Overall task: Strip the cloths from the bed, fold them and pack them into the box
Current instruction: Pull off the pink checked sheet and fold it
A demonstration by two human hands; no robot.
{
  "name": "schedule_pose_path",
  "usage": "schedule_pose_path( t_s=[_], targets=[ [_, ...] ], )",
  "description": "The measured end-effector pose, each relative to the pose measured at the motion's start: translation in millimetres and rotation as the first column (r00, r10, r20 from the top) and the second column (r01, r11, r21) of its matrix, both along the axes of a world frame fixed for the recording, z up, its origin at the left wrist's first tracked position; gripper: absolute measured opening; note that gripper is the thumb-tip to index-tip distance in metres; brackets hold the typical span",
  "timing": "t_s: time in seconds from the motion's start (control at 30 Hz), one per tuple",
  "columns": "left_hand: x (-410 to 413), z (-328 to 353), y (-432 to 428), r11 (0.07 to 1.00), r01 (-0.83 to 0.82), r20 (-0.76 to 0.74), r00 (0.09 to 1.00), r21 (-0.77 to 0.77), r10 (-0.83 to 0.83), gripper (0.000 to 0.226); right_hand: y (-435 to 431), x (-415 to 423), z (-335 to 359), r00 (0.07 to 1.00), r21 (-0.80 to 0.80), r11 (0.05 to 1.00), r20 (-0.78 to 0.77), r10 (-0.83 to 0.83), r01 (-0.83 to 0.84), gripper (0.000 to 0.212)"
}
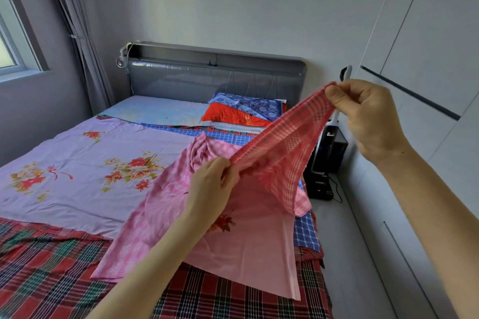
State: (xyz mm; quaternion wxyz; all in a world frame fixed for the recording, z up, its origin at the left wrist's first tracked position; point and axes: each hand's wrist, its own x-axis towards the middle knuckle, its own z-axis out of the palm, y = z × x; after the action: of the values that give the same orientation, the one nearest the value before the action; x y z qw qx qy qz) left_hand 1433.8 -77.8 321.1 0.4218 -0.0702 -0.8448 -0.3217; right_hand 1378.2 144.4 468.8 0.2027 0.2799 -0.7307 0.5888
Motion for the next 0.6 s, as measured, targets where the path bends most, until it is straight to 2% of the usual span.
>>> schedule_pose_path(
  t_s=[0.07, 0.1, 0.17, 0.2, 0.23, 0.27, 0.3, 0.33, 0.37, 0.4, 0.43, 0.47, 0.5, 0.6],
  targets=[
    [5, 4, 2, 0.977, 0.169, 0.180, 0.965, 0.132, -0.191, 0.014, 23, -2, -12, 0.991, -0.045, 0.998, 0.122, -0.046, 0.052, 0.027],
    [5, 5, 2, 0.946, 0.237, 0.270, 0.917, 0.222, -0.293, 0.014, 34, -2, -21, 0.982, -0.034, 0.996, 0.176, -0.071, 0.078, 0.022],
    [2, 6, 2, 0.870, 0.296, 0.377, 0.812, 0.394, -0.446, 0.030, 56, -6, -51, 0.932, 0.152, 0.964, 0.262, -0.250, 0.216, 0.022],
    [0, 7, 3, 0.856, 0.303, 0.406, 0.780, 0.419, -0.475, 0.034, 64, -8, -68, 0.889, 0.349, 0.894, 0.256, -0.380, 0.282, 0.029],
    [-3, 9, 5, 0.856, 0.322, 0.432, 0.758, 0.404, -0.489, 0.036, 69, -9, -86, 0.853, 0.560, 0.770, 0.199, -0.482, 0.305, 0.030],
    [-5, 10, 9, 0.863, 0.347, 0.456, 0.741, 0.368, -0.493, 0.037, 67, -1, -99, 0.821, 0.720, 0.604, 0.083, -0.565, 0.342, 0.020],
    [-8, 12, 13, 0.869, 0.374, 0.482, 0.725, 0.324, -0.492, 0.038, 60, 9, -107, 0.823, 0.765, 0.524, -0.014, -0.568, 0.374, 0.007],
    [-10, 15, 19, 0.874, 0.399, 0.510, 0.710, 0.276, -0.486, 0.038, 48, 21, -112, 0.856, 0.746, 0.551, -0.051, -0.514, 0.374, 0.022],
    [-12, 19, 24, 0.876, 0.423, 0.536, 0.696, 0.233, -0.478, 0.038, 33, 33, -115, 0.925, 0.708, 0.642, -0.040, -0.378, 0.293, 0.041],
    [-13, 22, 29, 0.875, 0.444, 0.560, 0.683, 0.192, -0.469, 0.035, 13, 47, -113, 0.969, 0.666, 0.729, 0.042, -0.244, 0.155, 0.057],
    [-13, 26, 34, 0.868, 0.471, 0.574, 0.671, 0.161, -0.470, 0.033, -6, 59, -112, 0.981, 0.643, 0.766, 0.142, -0.133, 0.011, 0.068],
    [-13, 29, 38, 0.857, 0.496, 0.581, 0.659, 0.142, -0.477, 0.032, -23, 63, -116, 0.976, 0.650, 0.756, 0.202, -0.077, -0.075, 0.069],
    [-13, 33, 40, 0.842, 0.521, 0.581, 0.645, 0.141, -0.497, 0.031, -35, 62, -123, 0.979, 0.656, 0.750, 0.192, -0.066, -0.078, 0.063],
    [-10, 42, 33, 0.835, 0.520, 0.549, 0.651, 0.181, -0.524, 0.032, -50, 50, -129, 0.982, 0.602, 0.796, 0.104, -0.157, 0.063, 0.039]
  ],
)
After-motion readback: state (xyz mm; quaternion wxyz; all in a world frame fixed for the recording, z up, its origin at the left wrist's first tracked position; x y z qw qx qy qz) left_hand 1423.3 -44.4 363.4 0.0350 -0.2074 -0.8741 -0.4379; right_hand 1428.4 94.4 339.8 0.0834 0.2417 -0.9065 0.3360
